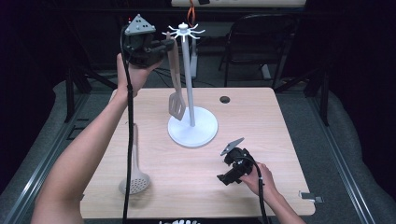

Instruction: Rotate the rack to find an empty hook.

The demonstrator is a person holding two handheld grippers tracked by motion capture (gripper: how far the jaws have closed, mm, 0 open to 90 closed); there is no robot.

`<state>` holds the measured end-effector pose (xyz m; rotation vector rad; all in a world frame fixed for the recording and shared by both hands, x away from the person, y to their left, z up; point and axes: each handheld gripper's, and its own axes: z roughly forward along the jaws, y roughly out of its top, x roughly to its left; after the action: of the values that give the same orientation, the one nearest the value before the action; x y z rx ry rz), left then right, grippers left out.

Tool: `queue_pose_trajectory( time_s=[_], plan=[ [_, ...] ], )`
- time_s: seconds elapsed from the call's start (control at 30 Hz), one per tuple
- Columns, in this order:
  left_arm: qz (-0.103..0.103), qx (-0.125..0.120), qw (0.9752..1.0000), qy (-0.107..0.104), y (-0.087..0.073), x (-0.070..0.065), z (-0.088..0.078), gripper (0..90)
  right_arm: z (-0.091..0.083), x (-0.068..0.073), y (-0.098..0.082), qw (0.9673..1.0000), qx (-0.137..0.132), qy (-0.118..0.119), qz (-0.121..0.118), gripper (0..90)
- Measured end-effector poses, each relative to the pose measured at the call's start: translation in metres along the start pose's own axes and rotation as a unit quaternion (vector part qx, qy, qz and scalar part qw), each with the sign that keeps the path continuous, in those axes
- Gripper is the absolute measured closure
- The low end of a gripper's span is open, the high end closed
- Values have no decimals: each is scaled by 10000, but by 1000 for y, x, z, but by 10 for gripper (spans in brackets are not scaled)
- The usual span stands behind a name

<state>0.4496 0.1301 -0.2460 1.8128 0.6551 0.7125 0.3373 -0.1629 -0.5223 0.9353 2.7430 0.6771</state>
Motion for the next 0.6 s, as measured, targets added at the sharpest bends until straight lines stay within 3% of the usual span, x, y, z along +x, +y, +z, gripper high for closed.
queue_pose_trajectory(
  time_s=[0.6],
  plan=[
    [-209,4,9995,217,-4,14,5,875,1,1,0,10000,-24,19,-20,87]
  ],
)
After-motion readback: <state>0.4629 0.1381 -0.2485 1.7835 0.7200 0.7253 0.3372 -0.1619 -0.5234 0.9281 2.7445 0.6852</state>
